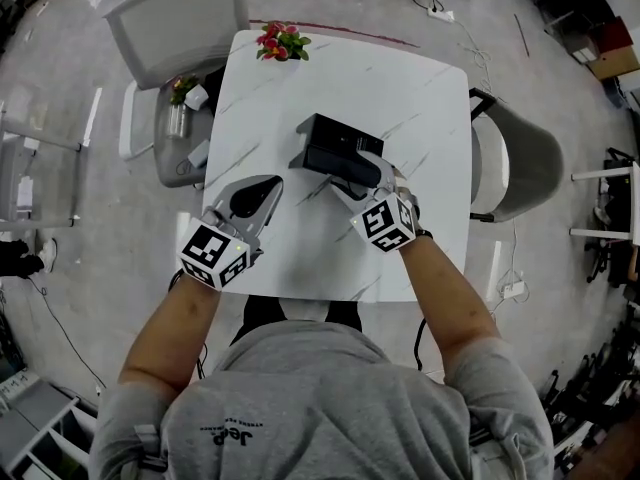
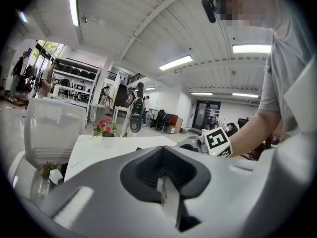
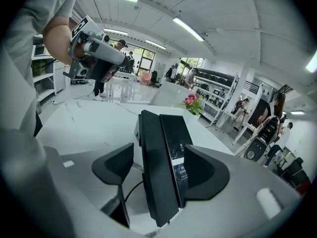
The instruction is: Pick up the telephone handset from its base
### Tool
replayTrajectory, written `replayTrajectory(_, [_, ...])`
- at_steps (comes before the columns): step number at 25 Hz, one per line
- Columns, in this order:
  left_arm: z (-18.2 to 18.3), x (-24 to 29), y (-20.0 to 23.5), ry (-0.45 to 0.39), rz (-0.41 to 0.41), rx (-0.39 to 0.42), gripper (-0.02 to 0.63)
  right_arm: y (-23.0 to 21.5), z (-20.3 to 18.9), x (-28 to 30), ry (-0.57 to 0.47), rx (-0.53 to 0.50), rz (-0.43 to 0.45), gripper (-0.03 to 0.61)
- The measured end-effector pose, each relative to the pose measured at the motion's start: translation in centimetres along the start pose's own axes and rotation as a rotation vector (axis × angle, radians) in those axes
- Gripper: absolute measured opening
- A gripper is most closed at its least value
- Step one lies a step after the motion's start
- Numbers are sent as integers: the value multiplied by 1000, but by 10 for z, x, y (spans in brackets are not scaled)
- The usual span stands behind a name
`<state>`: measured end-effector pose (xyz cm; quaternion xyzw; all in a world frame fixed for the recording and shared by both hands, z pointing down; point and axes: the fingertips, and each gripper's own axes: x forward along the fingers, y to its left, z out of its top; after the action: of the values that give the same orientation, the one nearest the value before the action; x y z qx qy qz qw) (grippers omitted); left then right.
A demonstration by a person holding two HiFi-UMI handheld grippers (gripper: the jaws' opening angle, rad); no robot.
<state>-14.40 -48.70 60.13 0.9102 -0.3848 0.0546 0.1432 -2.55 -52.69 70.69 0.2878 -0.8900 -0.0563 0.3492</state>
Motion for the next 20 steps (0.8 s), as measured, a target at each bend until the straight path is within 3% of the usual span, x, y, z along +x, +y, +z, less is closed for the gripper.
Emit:
replayTrajectory(11, [-16,-3,1,11,-10,-19,60,8,-15,27,66,-126,-53,251])
replayTrajectory(14, [-18,-5,0,13,-11,-23,60,4,-16,26,78,-161,-88,175])
replayTrajectory(16, [-19,-7,0,14,-9,-25,60,6,-14,23,75,-162,-69,87])
replayTrajectory(20, [-18,-9,-1,13,-9,-26,60,9,-10,14,57,-118,-29,77])
